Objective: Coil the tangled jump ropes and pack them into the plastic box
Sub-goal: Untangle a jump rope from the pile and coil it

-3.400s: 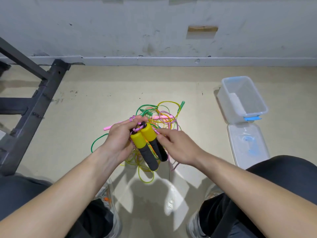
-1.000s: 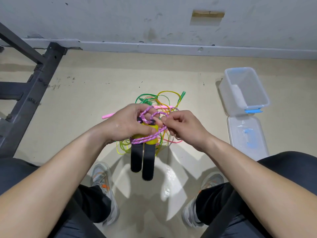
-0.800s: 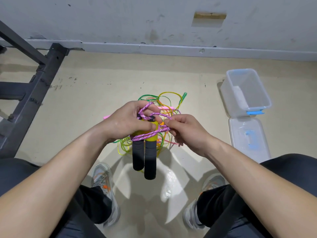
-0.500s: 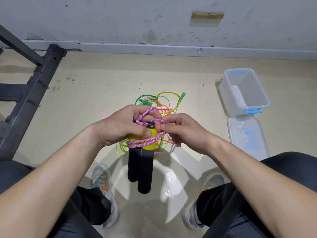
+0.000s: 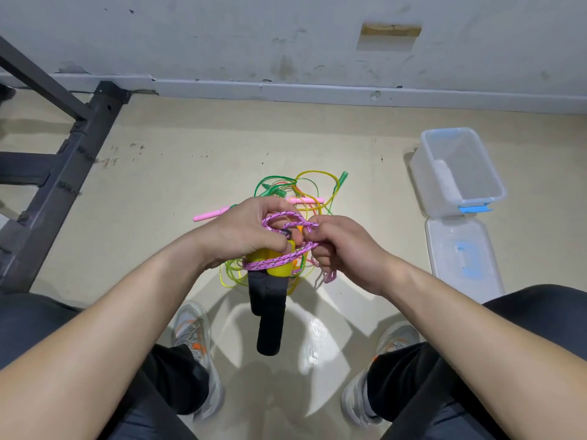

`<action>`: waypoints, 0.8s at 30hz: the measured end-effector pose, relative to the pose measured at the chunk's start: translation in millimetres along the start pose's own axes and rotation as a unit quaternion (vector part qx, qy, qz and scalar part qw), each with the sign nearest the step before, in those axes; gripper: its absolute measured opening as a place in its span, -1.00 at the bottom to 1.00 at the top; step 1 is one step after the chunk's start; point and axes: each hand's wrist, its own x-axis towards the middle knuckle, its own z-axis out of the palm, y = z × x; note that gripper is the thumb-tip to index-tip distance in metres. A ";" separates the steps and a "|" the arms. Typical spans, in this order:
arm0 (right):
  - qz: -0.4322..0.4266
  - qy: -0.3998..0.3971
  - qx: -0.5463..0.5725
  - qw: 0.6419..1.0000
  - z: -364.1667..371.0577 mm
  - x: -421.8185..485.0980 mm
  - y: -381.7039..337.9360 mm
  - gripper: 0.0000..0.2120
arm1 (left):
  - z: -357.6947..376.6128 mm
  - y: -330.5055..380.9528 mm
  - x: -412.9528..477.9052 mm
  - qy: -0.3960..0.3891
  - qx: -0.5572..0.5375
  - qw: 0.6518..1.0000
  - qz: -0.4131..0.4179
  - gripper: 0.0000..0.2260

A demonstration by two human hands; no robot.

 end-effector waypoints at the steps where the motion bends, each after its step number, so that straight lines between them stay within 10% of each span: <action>1: -0.014 0.011 -0.043 0.999 0.7 -0.4 -0.3 -0.60 | 1.8 -1.8 0.9 0.023 0.027 0.999 -0.007 -0.63; 5: -0.054 0.024 -0.189 0.980 -0.5 1.8 1.0 -0.84 | 14.0 -5.6 -1.9 0.056 0.088 0.995 0.006 -0.93; 24: 0.020 0.054 -0.385 0.921 -24.6 10.2 -2.2 -0.79 | 24.1 -19.6 2.5 -0.004 -0.018 0.997 -0.078 -0.84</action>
